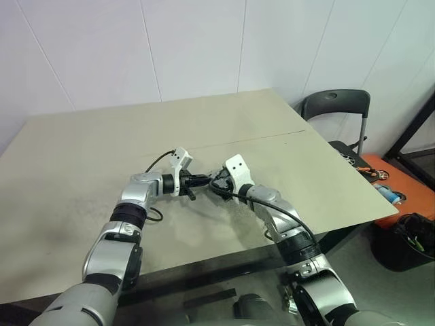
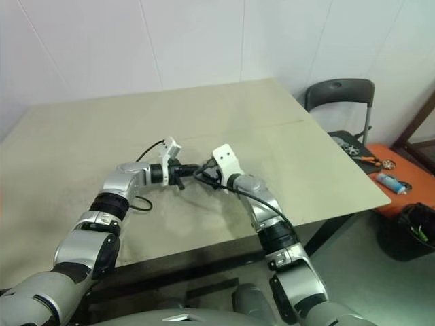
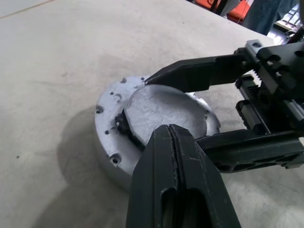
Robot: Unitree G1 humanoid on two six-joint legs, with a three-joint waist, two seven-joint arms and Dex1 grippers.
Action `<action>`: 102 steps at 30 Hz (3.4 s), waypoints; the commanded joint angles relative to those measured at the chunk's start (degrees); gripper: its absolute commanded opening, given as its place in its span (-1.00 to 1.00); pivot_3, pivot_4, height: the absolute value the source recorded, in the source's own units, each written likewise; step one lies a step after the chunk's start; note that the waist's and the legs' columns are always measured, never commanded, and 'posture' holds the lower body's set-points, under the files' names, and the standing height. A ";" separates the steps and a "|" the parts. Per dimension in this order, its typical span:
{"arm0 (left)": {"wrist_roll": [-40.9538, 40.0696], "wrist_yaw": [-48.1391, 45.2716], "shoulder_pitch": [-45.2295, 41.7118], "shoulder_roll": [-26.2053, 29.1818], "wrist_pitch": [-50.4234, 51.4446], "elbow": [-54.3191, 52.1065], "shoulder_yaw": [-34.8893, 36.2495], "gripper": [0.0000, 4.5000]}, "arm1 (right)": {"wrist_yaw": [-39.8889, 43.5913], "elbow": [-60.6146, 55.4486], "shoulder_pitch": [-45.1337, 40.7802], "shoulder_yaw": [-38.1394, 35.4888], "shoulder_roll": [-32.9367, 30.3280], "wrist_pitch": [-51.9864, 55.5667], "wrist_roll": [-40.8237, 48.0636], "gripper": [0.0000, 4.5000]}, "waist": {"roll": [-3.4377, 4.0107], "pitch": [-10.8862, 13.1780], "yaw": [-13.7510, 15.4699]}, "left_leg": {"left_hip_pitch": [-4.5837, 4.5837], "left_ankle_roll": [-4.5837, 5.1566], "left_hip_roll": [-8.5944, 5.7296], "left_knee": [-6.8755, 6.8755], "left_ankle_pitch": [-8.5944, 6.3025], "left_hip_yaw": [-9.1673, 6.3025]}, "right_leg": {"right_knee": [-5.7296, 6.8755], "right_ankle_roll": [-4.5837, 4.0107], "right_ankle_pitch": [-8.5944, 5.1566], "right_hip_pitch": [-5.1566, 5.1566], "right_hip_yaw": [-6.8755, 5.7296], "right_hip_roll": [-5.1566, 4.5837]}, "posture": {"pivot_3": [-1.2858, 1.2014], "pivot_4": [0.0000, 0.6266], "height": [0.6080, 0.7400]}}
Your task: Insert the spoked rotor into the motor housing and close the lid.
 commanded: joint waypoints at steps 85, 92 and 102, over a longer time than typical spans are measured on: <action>10.57 1.17 -1.04 -2.61 -19.01 9.63 -8.74 -1.00 | -9.00 -6.56 -2.10 -40.90 4.42 47.39 36.18 0.99 | 0.62 -0.25 1.49 | -0.37 0.76 -0.02 0.03 -0.45 0.03 | 0.07 0.16 -0.39 -0.41 0.00 0.02 | 0.03 -1.00 1.00; 10.29 1.18 -0.54 -2.48 -18.62 8.85 -8.60 -1.00 | -10.46 -11.22 0.74 -39.61 5.36 53.99 37.05 0.99 | 0.68 -0.29 1.51 | -0.38 0.76 -0.02 0.01 -0.45 0.03 | 0.04 0.16 -0.41 -0.40 0.00 0.01 | 0.03 -1.00 1.00; 9.11 1.82 -0.24 -1.59 -17.81 8.00 -8.07 -1.00 | -20.52 -3.29 -3.56 -41.75 9.59 41.62 30.45 0.99 | 0.74 -0.40 0.18 | -0.27 0.76 0.00 0.00 -0.45 0.04 | 0.10 0.16 -0.39 -0.14 0.01 0.05 | 0.03 -1.00 1.00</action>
